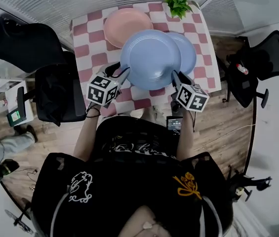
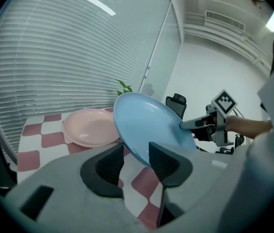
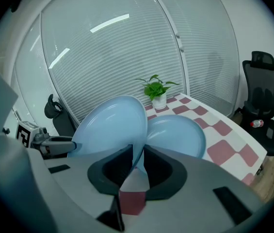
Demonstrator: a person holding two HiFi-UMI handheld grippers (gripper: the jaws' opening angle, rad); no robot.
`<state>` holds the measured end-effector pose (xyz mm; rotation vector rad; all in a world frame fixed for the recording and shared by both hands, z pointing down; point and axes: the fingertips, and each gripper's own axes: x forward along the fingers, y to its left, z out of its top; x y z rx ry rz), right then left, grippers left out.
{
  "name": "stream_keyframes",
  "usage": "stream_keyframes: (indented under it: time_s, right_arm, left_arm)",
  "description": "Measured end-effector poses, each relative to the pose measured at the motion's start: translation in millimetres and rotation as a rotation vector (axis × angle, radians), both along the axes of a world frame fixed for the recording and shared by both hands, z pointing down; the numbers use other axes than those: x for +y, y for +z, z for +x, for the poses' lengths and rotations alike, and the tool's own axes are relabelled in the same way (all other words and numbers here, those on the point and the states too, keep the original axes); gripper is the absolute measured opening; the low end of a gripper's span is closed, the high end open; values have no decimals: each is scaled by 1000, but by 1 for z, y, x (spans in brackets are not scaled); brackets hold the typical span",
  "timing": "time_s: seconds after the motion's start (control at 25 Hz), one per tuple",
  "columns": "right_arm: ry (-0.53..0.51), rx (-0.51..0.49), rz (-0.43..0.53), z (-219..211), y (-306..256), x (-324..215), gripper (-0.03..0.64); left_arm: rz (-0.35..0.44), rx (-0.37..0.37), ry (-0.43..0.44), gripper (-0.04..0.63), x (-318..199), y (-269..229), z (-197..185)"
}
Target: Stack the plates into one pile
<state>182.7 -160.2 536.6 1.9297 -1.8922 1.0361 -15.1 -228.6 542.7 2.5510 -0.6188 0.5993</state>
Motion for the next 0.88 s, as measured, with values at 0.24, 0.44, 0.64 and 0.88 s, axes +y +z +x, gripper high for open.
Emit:
stream_keyframes:
  time_s: [0.24, 0.44, 0.64, 0.88]
  right_arm:
    - [-38, 29, -41, 63, 10, -1, 71]
    - [-55, 13, -81, 115, 26, -1, 66]
    - [-75, -17, -132, 147, 47, 2, 66]
    - [-101, -49, -180, 165, 66, -2, 64]
  left_arm:
    - [-42, -37, -27, 163, 12, 14, 59]
    - [-85, -73, -43, 164, 19, 30, 108]
    - [-137, -117, -68, 164, 28, 48, 138]
    - [-204, -176, -101, 164, 31, 68, 154]
